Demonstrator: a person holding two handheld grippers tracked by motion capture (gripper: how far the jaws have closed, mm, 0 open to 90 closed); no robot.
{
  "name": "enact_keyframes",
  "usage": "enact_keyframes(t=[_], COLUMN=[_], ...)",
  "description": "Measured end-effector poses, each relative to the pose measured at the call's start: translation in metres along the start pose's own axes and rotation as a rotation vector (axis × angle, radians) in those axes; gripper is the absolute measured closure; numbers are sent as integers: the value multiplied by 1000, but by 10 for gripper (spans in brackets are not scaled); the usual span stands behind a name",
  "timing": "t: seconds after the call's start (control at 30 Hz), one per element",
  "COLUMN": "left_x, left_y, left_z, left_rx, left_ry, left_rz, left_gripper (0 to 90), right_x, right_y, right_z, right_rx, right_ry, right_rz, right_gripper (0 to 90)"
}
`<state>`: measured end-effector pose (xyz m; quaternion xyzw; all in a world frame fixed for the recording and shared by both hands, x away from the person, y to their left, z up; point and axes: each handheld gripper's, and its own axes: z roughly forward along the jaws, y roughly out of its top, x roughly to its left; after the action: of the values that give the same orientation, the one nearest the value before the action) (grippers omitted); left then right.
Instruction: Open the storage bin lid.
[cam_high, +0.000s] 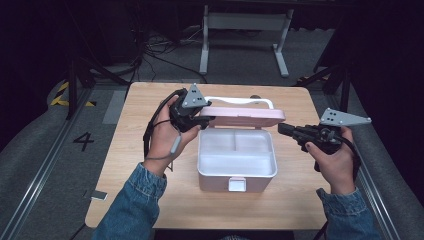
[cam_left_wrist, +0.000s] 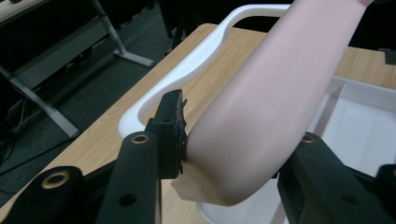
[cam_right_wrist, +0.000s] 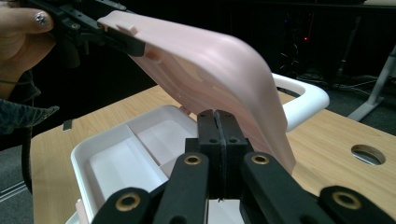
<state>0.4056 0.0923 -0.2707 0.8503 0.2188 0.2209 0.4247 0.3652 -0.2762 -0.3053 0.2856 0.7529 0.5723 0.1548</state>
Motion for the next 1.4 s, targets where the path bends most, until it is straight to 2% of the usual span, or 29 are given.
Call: enact_keyframes(t=[0.07,0.3,0.53,0.8,0.97,1.13,1.4], left_x=[5,15,32,48,58,68,79], left_y=[2,6,12,17,21,20,20], left_z=[2,6,12,23,32,43,57], left_rx=[-6,-6,12,29,46,36,49], left_ry=[-6,-20,-61,-63,-64,-65,-51], left_rz=[-23,-42,-74,-95,-123,-164,-195], left_gripper=[634,658,672,671,665,646,612], right_x=[-1,-4,-6,-7,-7,-8,-8], right_y=[0,-6,-12,-18,-19,-21,-24], right_z=[-6,-28,-46,-55,-60,-65,-69], right_rx=[-4,-22,-21,-18,-22,-25,-28], right_ry=[-10,-64,-111,-137,-144,-156,-174], right_rz=[1,22,40,54,55,62,66], right_gripper=[898,894,892,885,877,875,860])
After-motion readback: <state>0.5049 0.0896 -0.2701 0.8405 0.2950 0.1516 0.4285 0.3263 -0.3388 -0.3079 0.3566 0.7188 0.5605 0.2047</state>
